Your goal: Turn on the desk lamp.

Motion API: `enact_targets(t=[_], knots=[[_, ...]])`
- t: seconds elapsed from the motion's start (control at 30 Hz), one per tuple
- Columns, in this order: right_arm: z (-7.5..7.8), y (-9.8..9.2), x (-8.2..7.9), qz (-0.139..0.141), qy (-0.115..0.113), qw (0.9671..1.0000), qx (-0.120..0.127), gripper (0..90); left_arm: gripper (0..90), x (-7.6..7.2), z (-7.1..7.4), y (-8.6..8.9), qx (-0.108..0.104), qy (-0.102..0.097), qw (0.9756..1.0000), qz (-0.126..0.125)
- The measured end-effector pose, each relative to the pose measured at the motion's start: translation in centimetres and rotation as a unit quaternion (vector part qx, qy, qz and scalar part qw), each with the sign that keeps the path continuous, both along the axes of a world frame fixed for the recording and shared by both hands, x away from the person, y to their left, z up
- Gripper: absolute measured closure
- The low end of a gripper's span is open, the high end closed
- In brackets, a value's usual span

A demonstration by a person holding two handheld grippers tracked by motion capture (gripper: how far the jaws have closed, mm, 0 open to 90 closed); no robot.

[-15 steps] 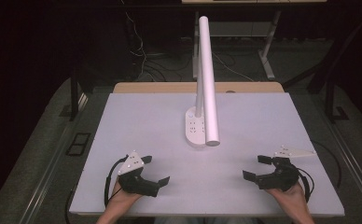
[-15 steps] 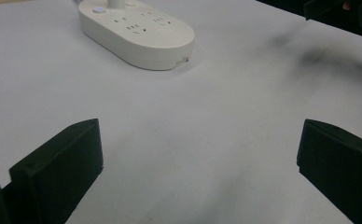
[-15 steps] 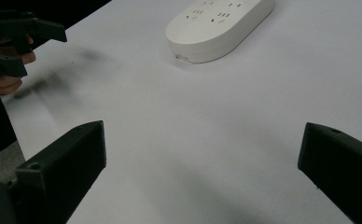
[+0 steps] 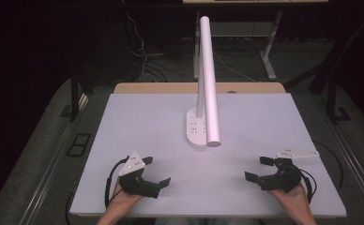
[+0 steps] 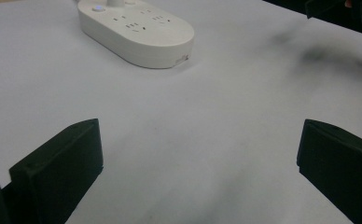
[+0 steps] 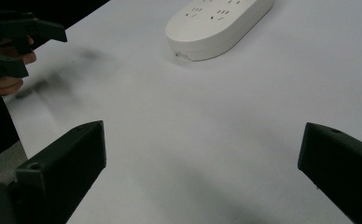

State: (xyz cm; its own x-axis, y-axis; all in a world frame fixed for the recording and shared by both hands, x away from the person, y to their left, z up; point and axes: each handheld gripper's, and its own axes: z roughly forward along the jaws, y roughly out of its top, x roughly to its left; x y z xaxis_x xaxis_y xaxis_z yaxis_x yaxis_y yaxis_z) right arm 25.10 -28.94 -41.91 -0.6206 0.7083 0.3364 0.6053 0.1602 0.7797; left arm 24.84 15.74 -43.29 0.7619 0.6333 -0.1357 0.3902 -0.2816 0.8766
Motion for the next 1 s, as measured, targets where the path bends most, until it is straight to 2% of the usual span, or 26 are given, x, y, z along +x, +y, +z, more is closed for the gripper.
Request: enact_targets(t=[0.5, 0.6, 1.0], knots=[[0.1, 0.5, 0.2, 0.012, 0.01, 0.9998, -0.013, 0.3, 0.0, 0.1, -0.1, 0.1, 0.0, 0.0, 1.0, 0.0], [0.3, 0.7, 0.4, 0.018, 0.012, 0.9995, -0.021, 0.3, 0.0, 0.1, -0.1, 0.1, 0.0, 0.001, 1.0, 0.001], [1.5, 1.1, 1.2, 0.033, 0.012, 0.999, -0.027, 0.3, 0.0, 0.0, -0.1, 0.1, 0.001, 0.003, 1.0, 0.006]])
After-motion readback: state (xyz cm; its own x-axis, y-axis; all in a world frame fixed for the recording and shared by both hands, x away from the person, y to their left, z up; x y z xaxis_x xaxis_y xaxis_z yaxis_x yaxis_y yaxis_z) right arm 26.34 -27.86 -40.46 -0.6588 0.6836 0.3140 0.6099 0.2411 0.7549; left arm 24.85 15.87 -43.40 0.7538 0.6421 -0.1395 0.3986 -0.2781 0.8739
